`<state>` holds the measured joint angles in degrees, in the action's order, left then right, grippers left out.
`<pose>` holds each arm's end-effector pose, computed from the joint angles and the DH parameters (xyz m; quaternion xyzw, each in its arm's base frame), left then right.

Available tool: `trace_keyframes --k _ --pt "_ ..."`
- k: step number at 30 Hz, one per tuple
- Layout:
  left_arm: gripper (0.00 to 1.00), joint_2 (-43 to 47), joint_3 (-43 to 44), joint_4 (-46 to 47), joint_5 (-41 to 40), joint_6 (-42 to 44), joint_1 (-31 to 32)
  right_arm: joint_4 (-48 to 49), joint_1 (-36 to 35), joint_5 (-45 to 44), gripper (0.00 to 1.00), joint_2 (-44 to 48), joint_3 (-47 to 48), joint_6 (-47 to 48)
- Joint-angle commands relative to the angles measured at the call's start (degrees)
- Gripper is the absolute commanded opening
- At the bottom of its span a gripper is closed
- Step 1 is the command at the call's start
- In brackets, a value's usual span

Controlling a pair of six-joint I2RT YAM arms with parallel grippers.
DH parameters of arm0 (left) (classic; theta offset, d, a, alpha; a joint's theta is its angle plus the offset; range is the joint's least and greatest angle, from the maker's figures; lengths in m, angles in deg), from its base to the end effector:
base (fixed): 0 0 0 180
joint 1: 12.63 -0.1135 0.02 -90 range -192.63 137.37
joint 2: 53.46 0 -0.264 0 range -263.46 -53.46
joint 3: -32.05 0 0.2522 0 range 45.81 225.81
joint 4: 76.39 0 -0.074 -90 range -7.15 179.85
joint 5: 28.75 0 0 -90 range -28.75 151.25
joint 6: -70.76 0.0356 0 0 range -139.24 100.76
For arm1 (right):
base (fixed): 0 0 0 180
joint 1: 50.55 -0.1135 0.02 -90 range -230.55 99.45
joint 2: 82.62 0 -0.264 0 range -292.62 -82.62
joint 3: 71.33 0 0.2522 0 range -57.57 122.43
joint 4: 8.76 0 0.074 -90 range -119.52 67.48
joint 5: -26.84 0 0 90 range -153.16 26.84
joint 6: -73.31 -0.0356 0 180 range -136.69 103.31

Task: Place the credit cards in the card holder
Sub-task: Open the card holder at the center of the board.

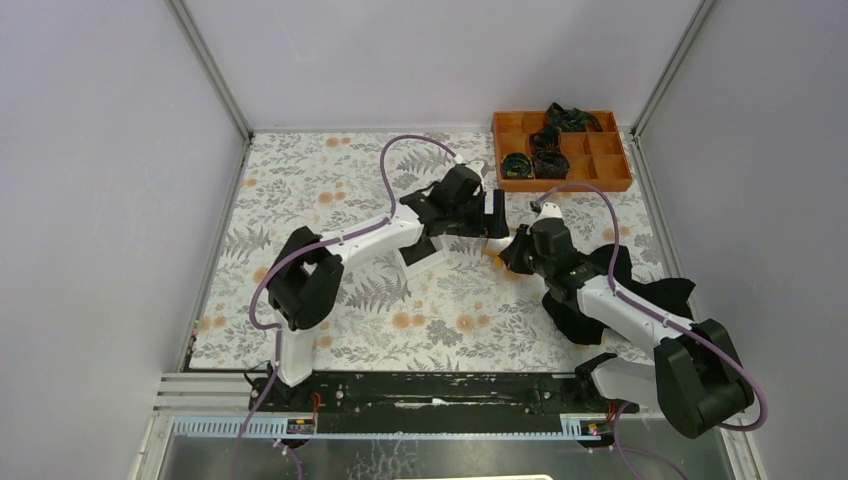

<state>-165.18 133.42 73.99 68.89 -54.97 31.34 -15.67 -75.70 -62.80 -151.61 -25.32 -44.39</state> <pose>0.3203 -0.3155 0.2432 0.0931 0.8998 -0.3167 0.2852 0.2285 0.1075 0.2069 0.0177 0.8654 0.2253 0.4473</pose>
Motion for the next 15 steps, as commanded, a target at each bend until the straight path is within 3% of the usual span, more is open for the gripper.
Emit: trace_keyframes --k 1,15 --pt "1.0 -0.63 1.66 -0.23 1.5 -1.32 1.11 2.46 -0.95 -2.4 0.0 2.63 -1.93 -0.63" --pt "1.0 -2.21 -3.79 1.0 0.36 -1.92 6.0 2.23 -1.05 -2.38 0.0 4.69 -3.22 -1.04"
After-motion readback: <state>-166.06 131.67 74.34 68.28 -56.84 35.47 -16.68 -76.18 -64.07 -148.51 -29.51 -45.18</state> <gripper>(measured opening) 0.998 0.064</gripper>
